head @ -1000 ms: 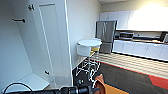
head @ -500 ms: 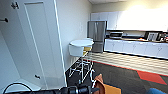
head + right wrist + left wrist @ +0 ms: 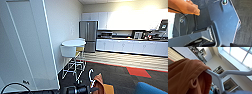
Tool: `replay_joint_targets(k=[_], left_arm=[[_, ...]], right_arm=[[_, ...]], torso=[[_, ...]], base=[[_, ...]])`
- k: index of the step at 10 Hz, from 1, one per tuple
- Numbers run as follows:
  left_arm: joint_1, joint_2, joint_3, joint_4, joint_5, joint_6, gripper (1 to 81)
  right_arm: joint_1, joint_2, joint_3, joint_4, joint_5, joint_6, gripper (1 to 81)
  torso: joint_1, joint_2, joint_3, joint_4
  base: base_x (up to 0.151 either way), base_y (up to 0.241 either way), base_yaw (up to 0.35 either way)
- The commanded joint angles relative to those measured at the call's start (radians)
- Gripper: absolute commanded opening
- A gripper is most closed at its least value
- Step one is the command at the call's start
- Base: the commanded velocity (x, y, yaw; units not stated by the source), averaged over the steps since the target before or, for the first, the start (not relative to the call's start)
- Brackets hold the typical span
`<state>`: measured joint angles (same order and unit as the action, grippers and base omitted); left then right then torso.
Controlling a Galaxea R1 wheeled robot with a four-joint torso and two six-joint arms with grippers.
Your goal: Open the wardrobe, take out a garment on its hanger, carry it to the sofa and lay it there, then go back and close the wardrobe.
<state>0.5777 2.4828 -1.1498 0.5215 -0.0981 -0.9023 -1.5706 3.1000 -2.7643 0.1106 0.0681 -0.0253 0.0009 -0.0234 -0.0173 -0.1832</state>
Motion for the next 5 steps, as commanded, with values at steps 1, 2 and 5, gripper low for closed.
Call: replay_joint_targets(k=[1, 2, 5], left_arm=[[-0.161, 0.004, 0.061, 0.038, -0.114, 0.019, 1.0], [-0.161, 0.004, 0.059, 0.038, -0.112, 0.017, 1.0], [-0.16, 0.015, 0.056, 0.038, -0.106, 0.014, 1.0]], right_arm=[[0.043, 0.005, 0.003, 0.009, -0.054, -0.001, 81.1], [0.043, 0.005, 0.003, 0.009, -0.054, -0.001, 81.1], [0.042, 0.005, 0.005, 0.009, -0.053, -0.001, 81.1]], torso=[[0.0, 0.0, 0.0, 0.0], [0.0, 0.0, 0.0, 0.0], [0.0, 0.0, 0.0, 0.0]], base=[[0.0, 0.0, -0.243], [0.0, 0.0, -0.243], [0.0, 0.0, -0.243]])
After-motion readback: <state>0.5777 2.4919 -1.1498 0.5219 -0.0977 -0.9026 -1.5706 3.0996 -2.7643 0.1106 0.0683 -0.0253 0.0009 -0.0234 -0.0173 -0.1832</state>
